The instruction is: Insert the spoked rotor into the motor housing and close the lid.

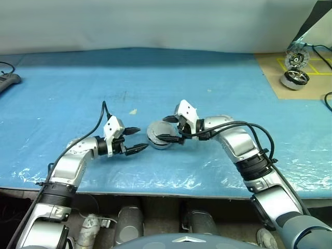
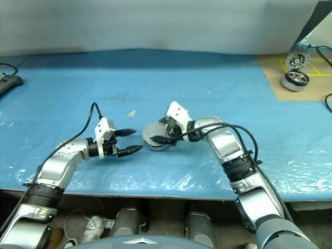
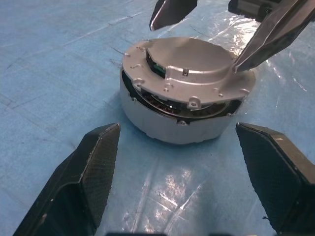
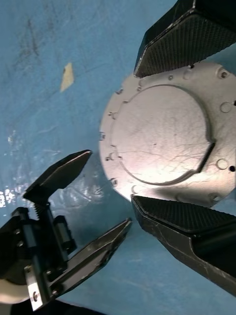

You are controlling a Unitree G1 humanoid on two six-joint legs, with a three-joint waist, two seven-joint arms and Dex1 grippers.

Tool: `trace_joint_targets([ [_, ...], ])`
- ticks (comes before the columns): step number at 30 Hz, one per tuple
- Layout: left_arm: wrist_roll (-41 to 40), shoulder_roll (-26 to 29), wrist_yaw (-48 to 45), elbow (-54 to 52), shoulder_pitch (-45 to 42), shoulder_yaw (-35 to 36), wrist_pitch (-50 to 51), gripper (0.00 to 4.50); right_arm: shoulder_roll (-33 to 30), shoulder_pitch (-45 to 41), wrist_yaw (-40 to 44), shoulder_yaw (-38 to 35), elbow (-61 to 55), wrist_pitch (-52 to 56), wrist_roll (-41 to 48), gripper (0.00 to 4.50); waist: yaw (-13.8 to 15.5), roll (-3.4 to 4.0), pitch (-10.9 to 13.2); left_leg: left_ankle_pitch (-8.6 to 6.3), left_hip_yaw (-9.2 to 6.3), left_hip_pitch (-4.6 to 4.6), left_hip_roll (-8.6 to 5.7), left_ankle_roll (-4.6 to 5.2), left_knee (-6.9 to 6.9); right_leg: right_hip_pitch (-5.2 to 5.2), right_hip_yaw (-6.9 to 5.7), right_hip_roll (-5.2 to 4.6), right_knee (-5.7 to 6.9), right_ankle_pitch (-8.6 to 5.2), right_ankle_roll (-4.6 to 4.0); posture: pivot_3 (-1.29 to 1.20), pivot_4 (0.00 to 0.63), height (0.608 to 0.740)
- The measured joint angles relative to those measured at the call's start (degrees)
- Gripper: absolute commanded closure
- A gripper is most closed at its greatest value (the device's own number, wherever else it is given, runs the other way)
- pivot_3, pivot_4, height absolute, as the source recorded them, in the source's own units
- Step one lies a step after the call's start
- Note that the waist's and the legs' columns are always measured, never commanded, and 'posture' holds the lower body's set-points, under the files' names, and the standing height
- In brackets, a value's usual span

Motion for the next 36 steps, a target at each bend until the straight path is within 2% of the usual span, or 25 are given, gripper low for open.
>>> trace_joint_targets([
  [6, 0.1, -0.1, 0.0, 1.1, 0.7, 0.0, -1.6, 0.47, 0.5, 0.1, -0.3, 1.5, 1.6, -3.1, -2.4, 0.38, 0.0, 0.0, 0.0, 0.0, 0.0, 0.02, 0.01, 0.0, 0.0, 0.01, 0.0, 0.0, 0.0, 0.0, 0.0, 0.0, 0.15, 0.74],
  [11, 0.2, -0.1, 0.0, 1.1, 0.9, 0.0, -2.1, 0.47, 0.4, 0.2, -0.1, 1.9, 2.8, -5.5, -3.6, 1.55, 0.0, 0.0, 0.0, -0.01, 0.0, 0.17, 0.0, 0.01, 0.0, 0.15, 0.02, 0.0, 0.01, 0.0, 0.0, 0.0, 0.15, 0.74],
  [24, 1.0, -1.5, 0.7, 1.1, 0.1, -1.5, -1.9, 0.47, 2.1, 0.4, -1.6, 1.3, 3.5, -4.4, -4.0, 1.55, -0.1, -0.01, 0.0, -0.01, 0.0, 0.26, 0.01, 0.0, 0.0, 0.18, 0.03, 0.0, 0.05, 0.0, 0.0, 0.0, 0.15, 0.74],
  [31, 1.1, -1.5, 1.2, 0.7, -0.2, -1.6, -1.5, 0.47, 2.8, 0.8, -2.8, 1.2, 4.2, -3.8, -4.5, 1.55, -0.1, -0.01, 0.0, -0.02, 0.01, 0.6, 0.0, 0.0, 0.0, 0.52, 0.1, 0.0, 0.05, -0.01, 0.01, 0.0, 0.15, 0.74],
  [36, 1.2, -1.7, 1.7, 0.8, -0.3, -1.6, -1.7, 0.47, 2.4, 1.4, -3.2, 2.2, 6.0, -7.6, -5.4, 1.55, 0.0, 0.04, -0.1, -0.03, 0.02, 1.06, -0.02, -0.01, -0.04, 0.92, 0.16, 0.0, 0.02, -0.11, 0.19, 0.0, 0.15, 0.74],
])
